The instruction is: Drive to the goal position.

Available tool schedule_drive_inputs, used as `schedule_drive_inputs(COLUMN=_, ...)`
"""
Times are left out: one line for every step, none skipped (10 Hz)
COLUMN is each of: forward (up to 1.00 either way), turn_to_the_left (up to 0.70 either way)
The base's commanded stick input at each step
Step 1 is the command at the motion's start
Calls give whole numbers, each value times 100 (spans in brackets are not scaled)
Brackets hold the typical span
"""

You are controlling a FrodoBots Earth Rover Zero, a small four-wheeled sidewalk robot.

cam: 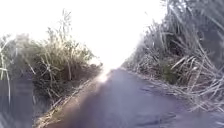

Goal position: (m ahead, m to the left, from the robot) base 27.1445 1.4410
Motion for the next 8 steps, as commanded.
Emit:
schedule_drive_inputs(forward=85, turn_to_the_left=-34)
schedule_drive_inputs(forward=85, turn_to_the_left=0)
schedule_drive_inputs(forward=85, turn_to_the_left=0)
schedule_drive_inputs(forward=85, turn_to_the_left=0)
schedule_drive_inputs(forward=85, turn_to_the_left=0)
schedule_drive_inputs(forward=85, turn_to_the_left=0)
schedule_drive_inputs(forward=85, turn_to_the_left=0)
schedule_drive_inputs(forward=85, turn_to_the_left=0)
